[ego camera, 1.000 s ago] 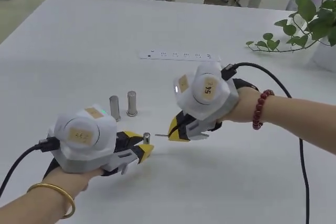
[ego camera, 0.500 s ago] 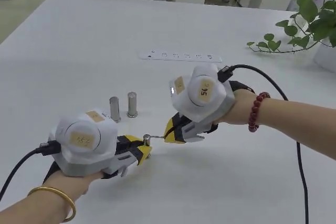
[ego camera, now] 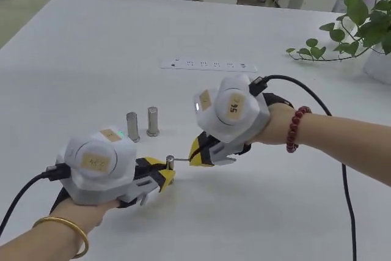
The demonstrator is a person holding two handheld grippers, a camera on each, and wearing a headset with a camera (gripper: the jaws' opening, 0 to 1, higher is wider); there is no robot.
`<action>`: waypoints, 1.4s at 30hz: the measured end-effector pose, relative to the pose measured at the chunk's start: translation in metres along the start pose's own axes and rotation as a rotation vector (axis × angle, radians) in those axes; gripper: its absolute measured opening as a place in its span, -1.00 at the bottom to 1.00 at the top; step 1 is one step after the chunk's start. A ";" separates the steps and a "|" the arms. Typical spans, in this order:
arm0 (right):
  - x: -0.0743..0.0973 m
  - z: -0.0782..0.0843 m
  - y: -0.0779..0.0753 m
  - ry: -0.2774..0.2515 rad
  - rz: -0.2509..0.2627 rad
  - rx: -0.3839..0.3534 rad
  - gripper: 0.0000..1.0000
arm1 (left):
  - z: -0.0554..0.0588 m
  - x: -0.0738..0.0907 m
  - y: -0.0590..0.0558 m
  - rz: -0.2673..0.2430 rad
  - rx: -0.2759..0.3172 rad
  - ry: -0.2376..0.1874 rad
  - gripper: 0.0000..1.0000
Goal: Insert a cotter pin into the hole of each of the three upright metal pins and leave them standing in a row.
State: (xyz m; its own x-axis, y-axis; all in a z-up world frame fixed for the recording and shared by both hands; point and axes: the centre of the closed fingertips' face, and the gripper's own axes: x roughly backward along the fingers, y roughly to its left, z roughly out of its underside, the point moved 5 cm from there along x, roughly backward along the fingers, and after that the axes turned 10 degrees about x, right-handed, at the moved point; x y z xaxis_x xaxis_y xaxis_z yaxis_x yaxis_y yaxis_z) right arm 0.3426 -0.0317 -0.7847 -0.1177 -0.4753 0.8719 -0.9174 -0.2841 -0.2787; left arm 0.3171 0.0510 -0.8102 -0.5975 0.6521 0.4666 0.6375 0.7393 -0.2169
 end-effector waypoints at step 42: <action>0.009 -0.003 -0.003 -0.029 0.030 0.051 -0.95 | 0.000 -0.001 0.001 0.002 -0.038 0.002 -0.86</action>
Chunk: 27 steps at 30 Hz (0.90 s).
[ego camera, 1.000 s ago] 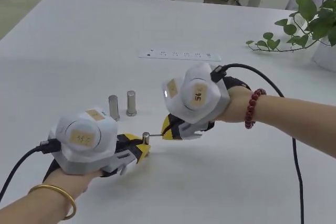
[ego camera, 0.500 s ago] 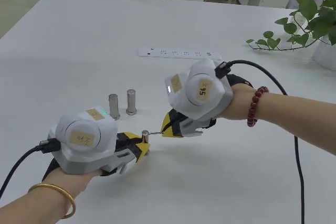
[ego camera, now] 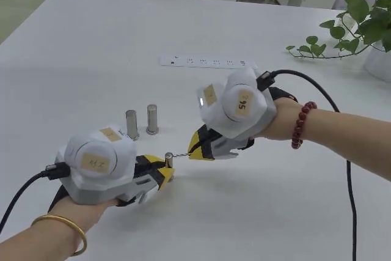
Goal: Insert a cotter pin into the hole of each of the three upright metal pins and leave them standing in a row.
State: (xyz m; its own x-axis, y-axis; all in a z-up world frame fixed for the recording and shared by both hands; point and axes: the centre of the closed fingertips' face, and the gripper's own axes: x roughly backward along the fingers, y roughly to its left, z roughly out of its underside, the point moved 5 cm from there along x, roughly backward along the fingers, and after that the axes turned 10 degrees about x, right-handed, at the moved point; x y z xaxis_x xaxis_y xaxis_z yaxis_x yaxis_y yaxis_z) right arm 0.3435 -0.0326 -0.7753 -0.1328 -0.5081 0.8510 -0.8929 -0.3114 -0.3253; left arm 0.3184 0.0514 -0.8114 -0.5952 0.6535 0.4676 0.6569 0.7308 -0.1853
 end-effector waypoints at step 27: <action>0.001 0.001 0.000 -0.008 0.014 0.067 -0.95 | 0.000 -0.002 0.000 0.000 -0.015 0.006 -0.86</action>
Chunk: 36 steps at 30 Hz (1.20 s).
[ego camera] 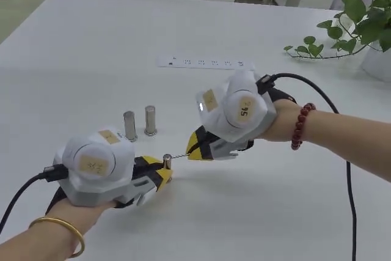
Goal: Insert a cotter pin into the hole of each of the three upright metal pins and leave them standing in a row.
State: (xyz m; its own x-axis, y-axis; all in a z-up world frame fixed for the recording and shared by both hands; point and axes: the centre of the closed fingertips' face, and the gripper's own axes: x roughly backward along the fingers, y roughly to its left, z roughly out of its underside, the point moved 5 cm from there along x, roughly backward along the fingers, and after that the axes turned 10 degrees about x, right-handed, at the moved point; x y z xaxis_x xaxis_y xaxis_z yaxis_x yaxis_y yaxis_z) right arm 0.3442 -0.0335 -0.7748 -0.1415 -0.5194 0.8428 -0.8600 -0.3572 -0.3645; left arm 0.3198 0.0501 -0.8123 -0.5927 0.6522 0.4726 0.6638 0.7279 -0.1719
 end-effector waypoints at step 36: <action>0.003 0.001 0.000 -0.038 0.005 -0.037 -0.95 | 0.000 0.003 0.001 0.003 0.000 0.003 -0.86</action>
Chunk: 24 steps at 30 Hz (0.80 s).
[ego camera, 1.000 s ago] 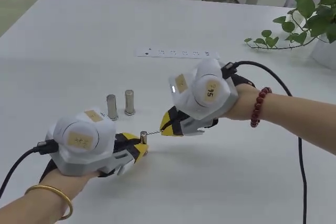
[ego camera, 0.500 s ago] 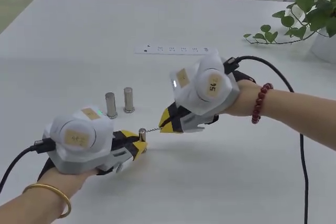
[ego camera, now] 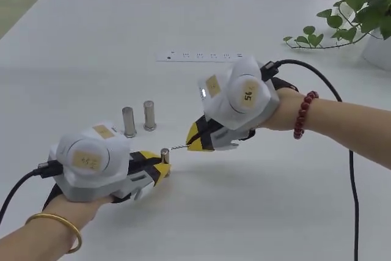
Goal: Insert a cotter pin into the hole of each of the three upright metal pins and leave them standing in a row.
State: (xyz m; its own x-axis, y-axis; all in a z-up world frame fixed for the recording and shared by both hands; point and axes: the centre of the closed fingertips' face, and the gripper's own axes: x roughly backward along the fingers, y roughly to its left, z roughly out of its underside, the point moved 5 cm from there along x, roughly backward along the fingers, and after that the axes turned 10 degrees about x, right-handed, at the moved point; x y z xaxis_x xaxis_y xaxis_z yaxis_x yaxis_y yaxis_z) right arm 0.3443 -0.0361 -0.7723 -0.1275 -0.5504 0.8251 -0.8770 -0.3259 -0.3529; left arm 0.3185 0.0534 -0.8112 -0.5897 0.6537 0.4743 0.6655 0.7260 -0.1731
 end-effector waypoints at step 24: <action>-0.007 -0.003 0.000 -0.017 -0.014 0.004 -0.94 | 0.002 -0.001 0.001 0.004 -0.001 0.011 -0.86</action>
State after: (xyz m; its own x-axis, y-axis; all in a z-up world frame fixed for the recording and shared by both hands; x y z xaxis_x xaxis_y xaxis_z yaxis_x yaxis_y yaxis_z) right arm 0.3438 -0.0303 -0.7764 -0.1070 -0.5585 0.8226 -0.8769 -0.3370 -0.3428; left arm 0.3192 0.0540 -0.8141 -0.5817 0.6546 0.4828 0.6688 0.7228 -0.1741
